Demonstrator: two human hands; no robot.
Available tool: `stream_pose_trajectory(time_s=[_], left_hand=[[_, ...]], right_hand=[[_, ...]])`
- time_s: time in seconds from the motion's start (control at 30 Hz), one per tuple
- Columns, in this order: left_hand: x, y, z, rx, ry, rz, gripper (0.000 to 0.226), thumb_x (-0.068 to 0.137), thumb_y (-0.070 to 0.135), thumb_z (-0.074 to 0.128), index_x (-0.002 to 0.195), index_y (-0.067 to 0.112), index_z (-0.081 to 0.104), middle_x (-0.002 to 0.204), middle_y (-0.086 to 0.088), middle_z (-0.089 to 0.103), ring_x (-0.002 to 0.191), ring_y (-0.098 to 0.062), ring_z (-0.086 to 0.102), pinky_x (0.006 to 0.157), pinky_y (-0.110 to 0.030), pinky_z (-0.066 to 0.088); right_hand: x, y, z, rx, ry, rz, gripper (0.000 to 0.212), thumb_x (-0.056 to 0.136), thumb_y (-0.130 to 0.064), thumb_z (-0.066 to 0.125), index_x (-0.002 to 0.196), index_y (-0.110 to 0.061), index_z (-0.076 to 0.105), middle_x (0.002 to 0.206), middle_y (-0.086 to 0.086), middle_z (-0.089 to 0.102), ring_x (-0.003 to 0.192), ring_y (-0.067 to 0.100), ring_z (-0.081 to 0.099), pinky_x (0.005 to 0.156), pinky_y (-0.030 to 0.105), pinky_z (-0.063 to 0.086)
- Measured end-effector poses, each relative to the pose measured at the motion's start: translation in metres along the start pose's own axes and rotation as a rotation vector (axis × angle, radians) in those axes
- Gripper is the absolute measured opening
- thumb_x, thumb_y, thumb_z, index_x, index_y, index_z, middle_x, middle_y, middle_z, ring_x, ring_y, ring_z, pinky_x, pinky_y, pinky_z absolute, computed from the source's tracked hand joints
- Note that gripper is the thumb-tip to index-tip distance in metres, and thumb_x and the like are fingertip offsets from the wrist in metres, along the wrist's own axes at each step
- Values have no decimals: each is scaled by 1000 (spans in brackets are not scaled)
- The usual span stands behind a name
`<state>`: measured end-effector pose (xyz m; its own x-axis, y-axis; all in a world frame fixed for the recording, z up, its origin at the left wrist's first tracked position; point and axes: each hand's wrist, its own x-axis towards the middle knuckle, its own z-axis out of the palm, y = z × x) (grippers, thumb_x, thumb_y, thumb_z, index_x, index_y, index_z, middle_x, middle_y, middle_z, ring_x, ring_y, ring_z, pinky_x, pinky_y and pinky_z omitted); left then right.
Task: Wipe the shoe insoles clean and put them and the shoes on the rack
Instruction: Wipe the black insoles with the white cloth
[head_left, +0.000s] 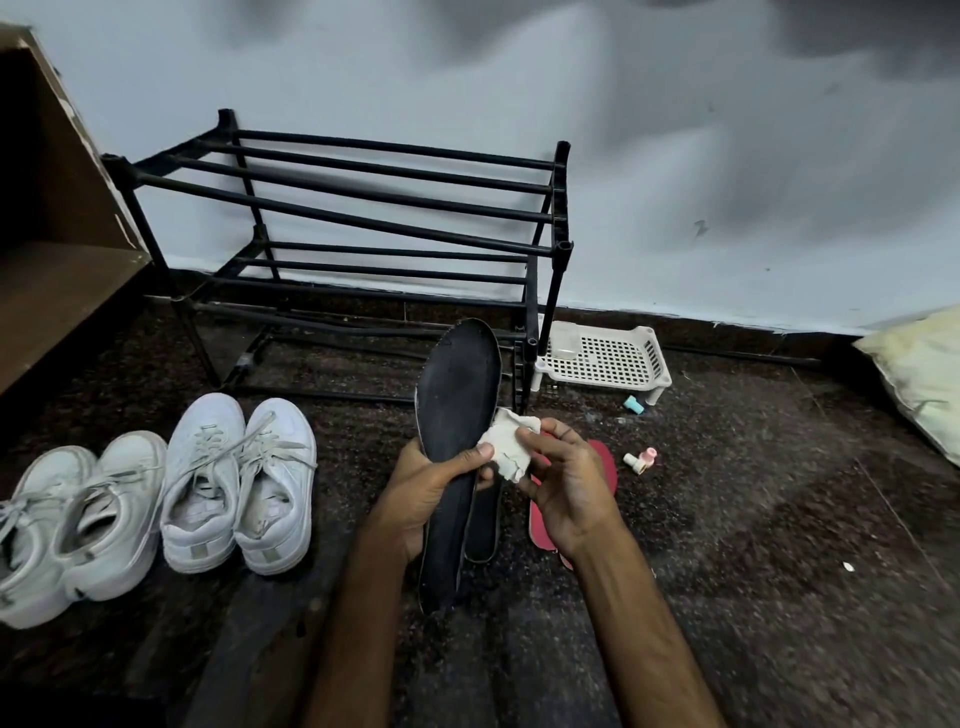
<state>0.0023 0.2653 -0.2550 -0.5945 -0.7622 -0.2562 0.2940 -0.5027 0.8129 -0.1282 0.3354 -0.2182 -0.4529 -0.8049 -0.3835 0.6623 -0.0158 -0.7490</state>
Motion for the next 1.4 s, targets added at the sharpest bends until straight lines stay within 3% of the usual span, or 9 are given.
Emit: stream_pose_trajectory(time_s=[0.2, 0.4, 0.53, 0.67, 0.77, 0.87, 1.07, 1.3, 1.4], left_hand=[[-6, 0, -1, 7, -3, -32, 37, 67, 5, 79, 102, 0, 69, 86, -14, 67, 67, -22, 61, 78, -40, 57], [-2, 3, 3, -39, 105, -20, 51, 73, 23, 79, 118, 4, 65, 112, -18, 70, 99, -33, 68, 90, -45, 55], [0, 2, 11, -109, 125, -39, 44, 71, 11, 76, 113, -2, 67, 107, -22, 71, 91, -31, 70, 80, -41, 59], [1, 0, 16, -145, 172, -53, 36, 69, 9, 78, 102, -3, 70, 95, -20, 73, 78, -27, 72, 67, -35, 59], [4, -2, 15, -160, 175, -63, 43, 71, 10, 80, 108, -7, 67, 103, -26, 70, 90, -34, 71, 83, -44, 58], [4, -2, 13, -201, 139, -69, 48, 79, 10, 77, 119, -11, 60, 118, -33, 62, 109, -43, 63, 97, -57, 49], [3, -3, 11, -128, 176, -7, 37, 68, 15, 78, 100, 0, 68, 90, -18, 69, 77, -27, 69, 71, -38, 59], [3, -1, 12, -66, 157, 31, 20, 66, 15, 78, 80, 3, 70, 78, -14, 69, 68, -24, 68, 62, -33, 58], [3, -1, 15, -37, 160, 47, 23, 65, 16, 80, 83, 5, 72, 75, -12, 69, 68, -23, 66, 66, -34, 59]], right_hand=[[7, 5, 1, -100, 133, -151, 14, 88, 0, 65, 91, -11, 58, 75, 6, 64, 63, 14, 60, 56, 27, 51], [12, 9, 0, -422, 88, -439, 12, 90, 1, 63, 86, -9, 59, 56, -10, 48, 53, 1, 40, 54, 16, 36], [8, 17, -2, -645, 115, -505, 8, 90, -9, 67, 88, -13, 61, 70, -4, 60, 59, 9, 52, 57, 30, 47], [2, 22, -3, -1075, 254, -797, 3, 92, -24, 64, 91, -22, 62, 90, -11, 59, 85, 12, 59, 74, 36, 51], [-4, 24, 5, -1047, 117, -660, 16, 92, -36, 64, 88, -21, 66, 81, -9, 65, 74, 5, 61, 66, 27, 51], [-6, 23, 8, -895, 36, -550, 16, 85, -29, 75, 83, -14, 69, 66, -7, 66, 56, 1, 55, 54, 18, 45], [-1, 15, 2, -669, -27, -416, 9, 87, -10, 71, 86, 0, 71, 68, 5, 69, 58, 6, 59, 57, 22, 50], [-4, 13, 3, -378, -71, -126, 17, 90, -9, 66, 100, 5, 67, 67, -1, 71, 54, 2, 61, 53, 16, 50], [-3, 12, 3, -351, -27, -120, 16, 91, -10, 66, 98, 4, 67, 67, 2, 70, 53, 4, 61, 52, 17, 50]])
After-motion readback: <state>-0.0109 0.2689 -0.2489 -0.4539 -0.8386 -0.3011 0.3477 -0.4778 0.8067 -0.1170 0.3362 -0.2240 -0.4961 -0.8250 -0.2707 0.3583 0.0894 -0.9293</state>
